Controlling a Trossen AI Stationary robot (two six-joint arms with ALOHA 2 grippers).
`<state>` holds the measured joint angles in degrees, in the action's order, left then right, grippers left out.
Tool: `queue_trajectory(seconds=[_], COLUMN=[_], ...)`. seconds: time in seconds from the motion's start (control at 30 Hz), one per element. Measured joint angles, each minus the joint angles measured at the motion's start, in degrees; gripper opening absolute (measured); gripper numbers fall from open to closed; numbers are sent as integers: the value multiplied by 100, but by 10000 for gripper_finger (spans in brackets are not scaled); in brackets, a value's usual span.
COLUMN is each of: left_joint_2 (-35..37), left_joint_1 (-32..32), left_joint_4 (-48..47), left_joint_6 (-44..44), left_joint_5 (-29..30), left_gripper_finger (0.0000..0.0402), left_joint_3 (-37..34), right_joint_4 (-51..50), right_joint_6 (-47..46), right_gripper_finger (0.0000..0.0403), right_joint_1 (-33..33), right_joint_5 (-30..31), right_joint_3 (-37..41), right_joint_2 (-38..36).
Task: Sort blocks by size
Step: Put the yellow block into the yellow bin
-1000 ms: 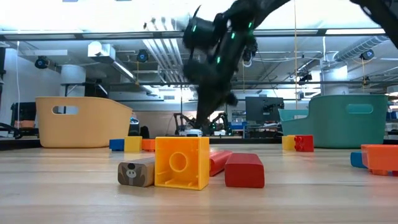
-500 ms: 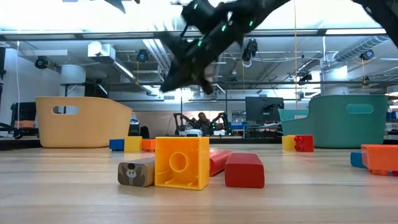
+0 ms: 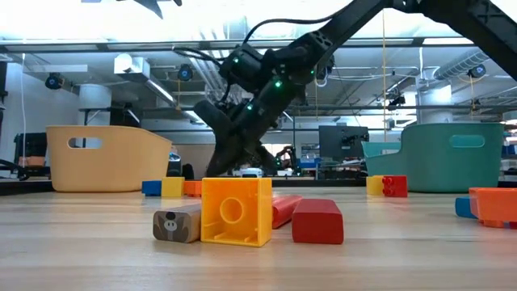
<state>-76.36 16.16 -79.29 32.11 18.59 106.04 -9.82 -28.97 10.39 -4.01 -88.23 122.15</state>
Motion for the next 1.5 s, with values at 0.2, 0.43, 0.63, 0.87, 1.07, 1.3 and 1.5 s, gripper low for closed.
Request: queue_trajectory(seconds=[0.2,0.43,0.63,0.87,1.07,1.3,1.5], left_joint_2=[2,35,48,52,52,52,50], left_joint_1=[0,0,0,0,0,0,-1], left_joint_4=[-2,-4,-4,-2,110,325,526], left_joint_6=[-183,-268,-324,-658,-726,-946,-1195], left_joint_5=[0,-42,-146,-161,-107,-102,-42], left_gripper_finger=[262,262,262,262,262,262,262], left_joint_3=[0,0,0,4,-7,-9,-14], right_joint_4=[-833,-2324,-2541,-3448,-2836,-2571,-2498], right_joint_6=[367,1187,560,259,286,145,259], right_gripper_finger=[12,12,14,94,216,284,240], right_joint_1=[2,11,136,414,310,210,185], right_joint_5=[5,284,101,-500,-446,-348,-2], right_joint_3=[3,20,10,-48,-26,-24,-62], right_joint_2=[-75,-484,-960,-1002,-793,-292,-23])
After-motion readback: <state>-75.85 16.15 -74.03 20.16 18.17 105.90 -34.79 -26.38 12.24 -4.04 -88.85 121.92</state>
